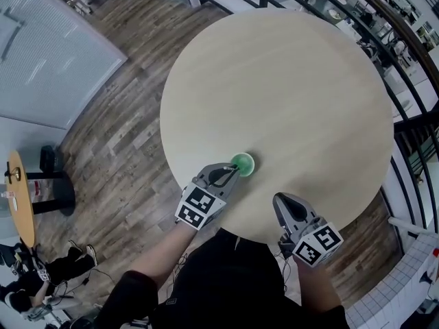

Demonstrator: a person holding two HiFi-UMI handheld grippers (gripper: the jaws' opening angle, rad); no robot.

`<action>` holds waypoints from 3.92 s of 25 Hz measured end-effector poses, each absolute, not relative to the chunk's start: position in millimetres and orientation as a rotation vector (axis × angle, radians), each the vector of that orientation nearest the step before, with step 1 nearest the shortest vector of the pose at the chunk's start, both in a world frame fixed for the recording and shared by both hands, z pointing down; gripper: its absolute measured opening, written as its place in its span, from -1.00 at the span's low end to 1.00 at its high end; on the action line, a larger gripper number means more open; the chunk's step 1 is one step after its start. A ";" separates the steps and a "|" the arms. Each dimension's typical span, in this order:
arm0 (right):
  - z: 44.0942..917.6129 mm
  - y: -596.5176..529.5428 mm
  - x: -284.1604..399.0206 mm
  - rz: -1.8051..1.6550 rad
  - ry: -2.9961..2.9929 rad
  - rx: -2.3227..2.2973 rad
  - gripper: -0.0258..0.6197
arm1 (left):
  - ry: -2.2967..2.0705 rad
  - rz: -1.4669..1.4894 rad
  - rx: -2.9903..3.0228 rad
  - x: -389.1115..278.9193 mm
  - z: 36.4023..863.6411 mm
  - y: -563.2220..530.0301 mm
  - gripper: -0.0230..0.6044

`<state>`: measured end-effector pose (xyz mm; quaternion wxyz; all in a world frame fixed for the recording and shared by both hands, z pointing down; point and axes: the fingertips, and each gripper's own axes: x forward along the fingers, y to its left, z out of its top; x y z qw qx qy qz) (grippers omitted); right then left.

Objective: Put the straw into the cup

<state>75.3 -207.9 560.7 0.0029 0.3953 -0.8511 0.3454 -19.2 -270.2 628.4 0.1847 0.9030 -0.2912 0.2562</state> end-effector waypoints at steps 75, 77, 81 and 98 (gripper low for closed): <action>446.3 -176.9 15.4 0.733 -2.811 1.211 -0.85 | -1.084 0.363 2.669 -76.2 493.1 -214.3 -0.17; 439.2 -173.3 12.1 0.699 -2.813 1.236 -0.85 | -1.084 0.328 2.676 -86.0 483.2 -207.9 -0.21; 425.9 -165.7 11.8 0.659 -2.823 1.285 -0.85 | -1.065 0.231 2.664 -100.5 455.3 -194.9 -0.41; 394.8 -144.3 63.8 0.568 -2.897 1.242 -0.85 | -1.161 0.154 2.801 -68.7 379.0 -162.4 -0.84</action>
